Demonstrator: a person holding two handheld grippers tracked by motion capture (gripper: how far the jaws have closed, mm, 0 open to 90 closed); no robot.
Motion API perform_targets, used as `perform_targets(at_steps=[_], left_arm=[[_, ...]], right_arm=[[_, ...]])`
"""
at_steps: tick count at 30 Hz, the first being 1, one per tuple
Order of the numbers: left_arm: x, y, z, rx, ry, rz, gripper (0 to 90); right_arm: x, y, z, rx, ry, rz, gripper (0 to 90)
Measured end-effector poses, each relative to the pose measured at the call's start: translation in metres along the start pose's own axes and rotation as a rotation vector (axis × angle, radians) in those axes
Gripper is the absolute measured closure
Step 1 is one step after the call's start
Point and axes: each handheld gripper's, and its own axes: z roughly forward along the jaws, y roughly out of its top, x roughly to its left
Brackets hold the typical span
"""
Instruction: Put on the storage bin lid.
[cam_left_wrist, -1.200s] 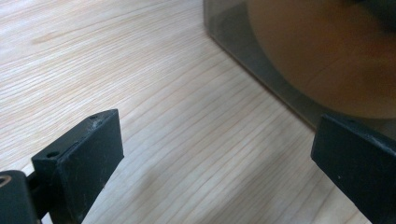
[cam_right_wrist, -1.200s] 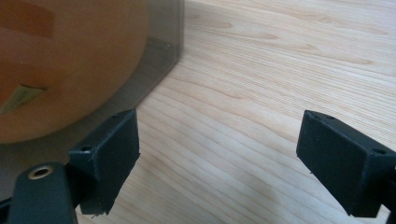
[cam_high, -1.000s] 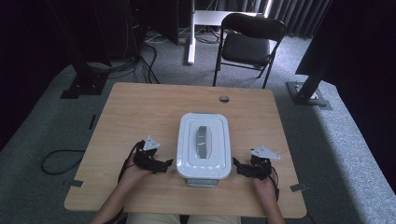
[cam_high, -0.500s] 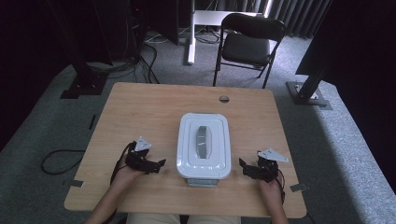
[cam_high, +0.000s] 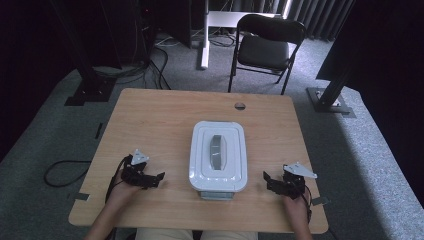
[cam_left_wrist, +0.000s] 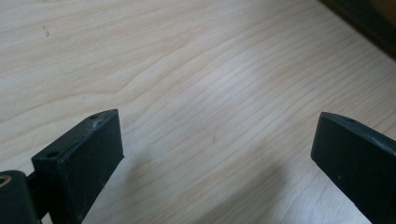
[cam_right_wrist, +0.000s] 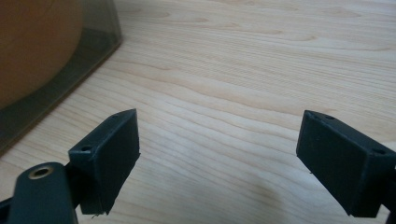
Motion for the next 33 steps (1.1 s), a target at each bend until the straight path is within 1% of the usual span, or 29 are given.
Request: perform_targets(at_steps=[2,6,9,11,16,18,19,22,26,27,29,31,32,33], left_arm=[[0.003,-0.004,-0.002,0.002,0.011,-0.003,2.9],[0.013,-0.014,-0.01,0.006,0.035,-0.024,2.9],[0.018,-0.02,-0.015,0.005,0.047,-0.04,2.9],[0.021,-0.024,-0.017,0.008,0.051,-0.051,2.9],[0.029,-0.034,-0.026,0.012,0.072,-0.076,2.9],[0.033,-0.038,-0.03,0.01,0.103,-0.097,2.9],[0.034,-0.04,-0.032,0.011,0.103,-0.103,2.9],[0.039,-0.046,-0.039,0.004,0.114,-0.128,3.0],[0.042,-0.052,-0.043,0.009,0.122,-0.139,3.0],[0.044,-0.055,-0.046,0.013,0.131,-0.147,3.0],[0.045,-0.057,-0.047,0.019,0.14,-0.159,2.9],[0.046,-0.06,-0.05,0.022,0.154,-0.167,3.0],[0.046,-0.06,-0.05,0.022,0.154,-0.167,2.9],[0.046,-0.062,-0.053,0.024,0.161,-0.177,2.9]], right_arm=[[-0.002,-0.002,-0.002,0.003,-0.007,0.003,13.1],[-0.006,-0.006,-0.007,0.001,-0.017,0.013,13.1],[-0.009,-0.008,-0.009,0.004,-0.027,0.017,13.1],[-0.01,-0.009,-0.011,-0.004,-0.026,0.029,13.1],[-0.012,-0.012,-0.015,-0.003,-0.047,0.036,13.1],[-0.014,-0.012,-0.016,-0.002,-0.053,0.043,13.1],[-0.015,-0.012,-0.016,0.001,-0.066,0.047,13.1],[-0.016,-0.013,-0.018,-0.007,-0.066,0.06,13.1],[-0.019,-0.015,-0.019,-0.002,-0.075,0.065,13.1],[-0.02,-0.015,-0.02,0.002,-0.076,0.067,13.1],[-0.022,-0.017,-0.021,0.009,-0.11,0.073,13.2],[-0.024,-0.018,-0.023,0.011,-0.116,0.098,13.1],[-0.024,-0.018,-0.023,0.011,-0.116,0.098,13.1],[-0.026,-0.019,-0.024,0.015,-0.132,0.107,13.4]])
